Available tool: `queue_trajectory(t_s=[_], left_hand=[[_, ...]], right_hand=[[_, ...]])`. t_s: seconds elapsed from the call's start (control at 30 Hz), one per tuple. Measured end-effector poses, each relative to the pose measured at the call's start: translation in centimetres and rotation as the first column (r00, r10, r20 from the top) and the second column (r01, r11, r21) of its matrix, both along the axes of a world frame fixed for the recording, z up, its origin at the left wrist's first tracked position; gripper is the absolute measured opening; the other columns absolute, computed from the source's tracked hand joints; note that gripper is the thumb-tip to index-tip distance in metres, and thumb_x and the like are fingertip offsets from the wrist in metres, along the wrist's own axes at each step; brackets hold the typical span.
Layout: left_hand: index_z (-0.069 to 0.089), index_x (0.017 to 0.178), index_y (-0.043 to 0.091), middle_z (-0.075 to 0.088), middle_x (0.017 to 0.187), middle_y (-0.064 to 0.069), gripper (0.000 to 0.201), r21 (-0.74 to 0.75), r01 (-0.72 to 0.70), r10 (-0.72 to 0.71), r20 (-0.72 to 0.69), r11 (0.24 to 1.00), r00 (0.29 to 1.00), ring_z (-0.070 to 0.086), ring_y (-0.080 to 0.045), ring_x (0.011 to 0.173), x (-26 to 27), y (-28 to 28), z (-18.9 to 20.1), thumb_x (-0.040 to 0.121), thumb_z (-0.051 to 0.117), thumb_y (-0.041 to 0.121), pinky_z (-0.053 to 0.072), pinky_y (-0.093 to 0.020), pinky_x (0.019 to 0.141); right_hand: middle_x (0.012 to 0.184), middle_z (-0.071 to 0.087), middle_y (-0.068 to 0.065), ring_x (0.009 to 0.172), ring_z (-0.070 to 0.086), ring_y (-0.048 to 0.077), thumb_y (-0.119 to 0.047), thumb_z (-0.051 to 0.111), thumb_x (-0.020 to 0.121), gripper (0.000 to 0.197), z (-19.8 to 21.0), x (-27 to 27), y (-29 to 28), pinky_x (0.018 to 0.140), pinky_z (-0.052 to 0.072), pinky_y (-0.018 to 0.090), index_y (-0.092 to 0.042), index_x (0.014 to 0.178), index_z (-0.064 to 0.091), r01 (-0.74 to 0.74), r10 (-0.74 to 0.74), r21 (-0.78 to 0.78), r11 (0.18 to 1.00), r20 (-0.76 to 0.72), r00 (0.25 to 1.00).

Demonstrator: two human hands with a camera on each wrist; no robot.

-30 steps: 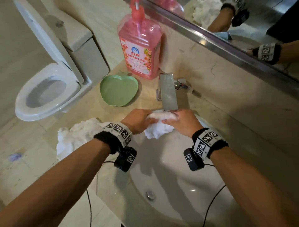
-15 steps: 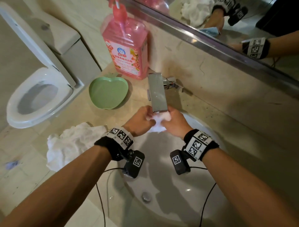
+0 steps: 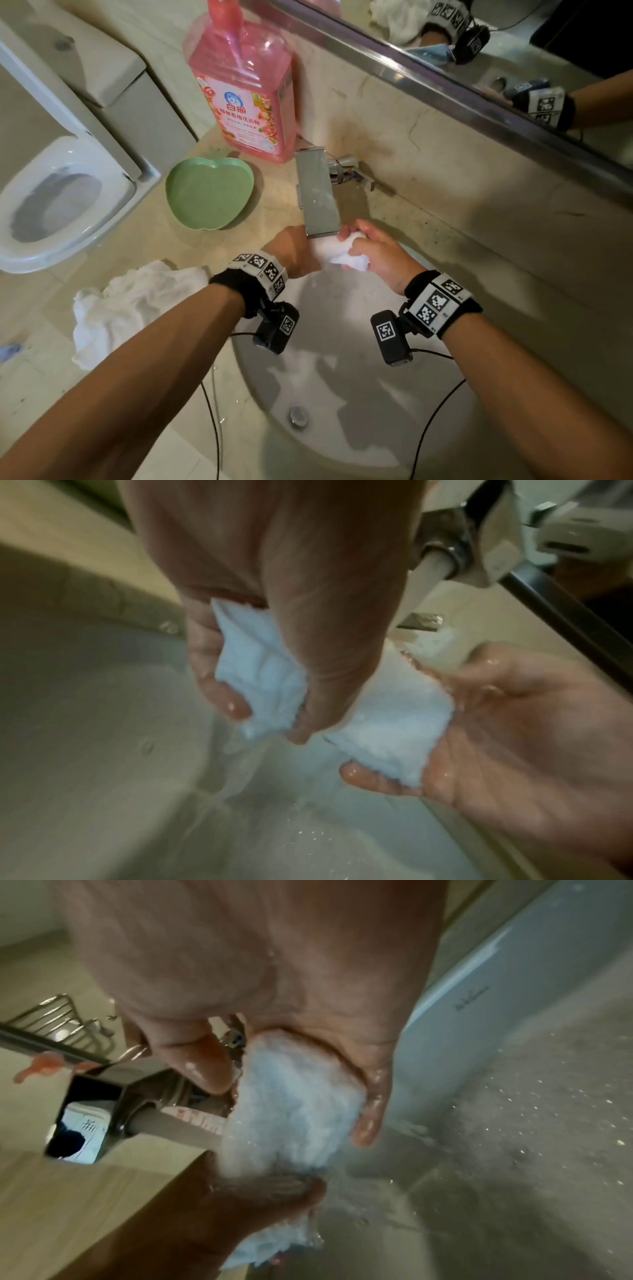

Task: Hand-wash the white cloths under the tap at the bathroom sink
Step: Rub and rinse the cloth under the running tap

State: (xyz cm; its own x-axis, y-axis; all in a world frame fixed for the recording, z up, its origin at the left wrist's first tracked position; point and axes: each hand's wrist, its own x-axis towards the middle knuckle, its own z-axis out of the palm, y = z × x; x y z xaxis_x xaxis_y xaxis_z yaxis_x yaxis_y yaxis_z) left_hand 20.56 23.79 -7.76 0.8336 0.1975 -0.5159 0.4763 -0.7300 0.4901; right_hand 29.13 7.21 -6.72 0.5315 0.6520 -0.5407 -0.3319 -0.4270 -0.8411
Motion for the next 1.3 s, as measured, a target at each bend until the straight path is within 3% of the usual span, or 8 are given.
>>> queue_trajectory(t_s=[0.2, 0.3, 0.5, 0.73, 0.93, 1.07, 1.2, 1.3], left_hand=[[0.036, 0.129, 0.021, 0.043, 0.107, 0.001, 0.074, 0.112, 0.128, -0.146, 0.169, 0.985, 0.975, 0.054, -0.022, 0.090, -2.6, 2.5, 0.8, 0.067, 0.071, 0.040, 0.051, -0.036, 0.075], [0.034, 0.128, 0.023, 0.034, 0.105, 0.006, 0.067, 0.129, 0.148, -0.174, 0.218, 0.981, 0.960, 0.047, -0.017, 0.085, -4.7, 4.1, 1.9, 0.072, 0.070, 0.032, 0.043, -0.031, 0.074], [0.048, 0.122, 0.018, 0.060, 0.109, -0.007, 0.068, 0.176, 0.000, -0.005, 0.028, 0.984, 1.000, 0.061, -0.028, 0.093, -5.9, 4.4, 2.7, 0.066, 0.079, 0.040, 0.052, -0.037, 0.076], [0.043, 0.141, 0.027, 0.063, 0.113, 0.008, 0.085, -0.267, -0.086, 0.115, 0.094, 0.960, 0.989, 0.064, -0.012, 0.094, -1.7, 1.5, 0.7, 0.068, 0.086, 0.033, 0.051, -0.012, 0.059], [0.052, 0.137, 0.024, 0.067, 0.121, -0.002, 0.077, -0.449, -0.097, 0.157, 0.098, 0.888, 0.983, 0.065, -0.019, 0.108, -0.9, 0.9, 0.8, 0.065, 0.080, 0.028, 0.053, -0.040, 0.095], [0.045, 0.137, 0.022, 0.064, 0.108, 0.006, 0.090, -0.140, -0.076, 0.096, 0.139, 0.987, 0.986, 0.062, -0.011, 0.088, -1.8, 1.0, 1.4, 0.060, 0.089, 0.039, 0.047, -0.016, 0.072], [0.046, 0.129, 0.019, 0.066, 0.109, -0.006, 0.071, 0.202, 0.039, -0.059, 0.094, 0.979, 0.994, 0.065, -0.028, 0.094, -3.1, 0.7, 2.1, 0.068, 0.078, 0.036, 0.051, -0.034, 0.071], [0.048, 0.123, 0.021, 0.063, 0.103, -0.007, 0.050, 0.311, 0.179, -0.232, 0.144, 0.933, 0.962, 0.065, -0.032, 0.088, -4.6, 1.1, 3.5, 0.078, 0.066, 0.033, 0.042, -0.033, 0.063]], right_hand=[[0.132, 0.053, 0.010, 0.101, 0.071, 0.038, 0.000, 0.045, 0.093, 0.064, -1.0, -1.8, 1.6, 0.079, 0.061, 0.046, -0.047, 0.136, 0.038, -0.110, 0.096, -0.076, 0.991, -0.159, 0.983], [0.124, 0.063, 0.015, 0.102, 0.071, 0.034, 0.014, 0.048, 0.087, 0.058, -0.7, -2.9, 4.1, 0.088, 0.059, 0.050, -0.019, 0.133, 0.052, -0.152, 0.143, -0.057, 0.987, -0.134, 0.981], [0.085, 0.057, -0.018, 0.075, 0.060, -0.013, 0.011, 0.068, 0.077, 0.039, 0.5, -3.5, 6.6, 0.063, 0.039, -0.003, -0.025, 0.088, 0.058, -0.139, 0.157, -0.082, 0.987, 0.279, 0.947], [0.123, 0.061, 0.001, 0.108, 0.062, 0.024, -0.003, 0.065, 0.076, 0.066, 1.1, -0.6, 1.8, 0.091, 0.053, 0.038, -0.021, 0.137, 0.047, 0.010, 0.127, -0.298, 0.955, 0.437, 0.890], [0.093, 0.054, -0.015, 0.086, 0.061, 0.014, -0.007, 0.068, 0.077, 0.095, 3.3, 0.3, 1.9, 0.073, 0.050, 0.029, -0.031, 0.153, 0.017, 0.175, -0.025, -0.232, 0.957, 0.534, 0.845], [0.091, 0.058, -0.008, 0.088, 0.064, 0.021, -0.009, 0.071, 0.075, 0.084, 3.6, -1.5, 3.1, 0.074, 0.055, 0.037, -0.029, 0.143, 0.026, 0.152, -0.013, -0.196, 0.969, 0.572, 0.820], [0.113, 0.057, 0.002, 0.096, 0.062, 0.019, -0.005, 0.069, 0.074, 0.103, 3.7, -2.8, 1.9, 0.072, 0.053, 0.026, -0.032, 0.156, 0.011, 0.041, 0.074, -0.253, 0.967, 0.427, 0.901], [0.114, 0.062, 0.007, 0.092, 0.065, 0.015, -0.004, 0.073, 0.076, 0.070, 3.7, -4.5, 0.3, 0.077, 0.060, 0.030, -0.031, 0.137, 0.052, -0.060, 0.090, -0.184, 0.981, 0.163, 0.982]])
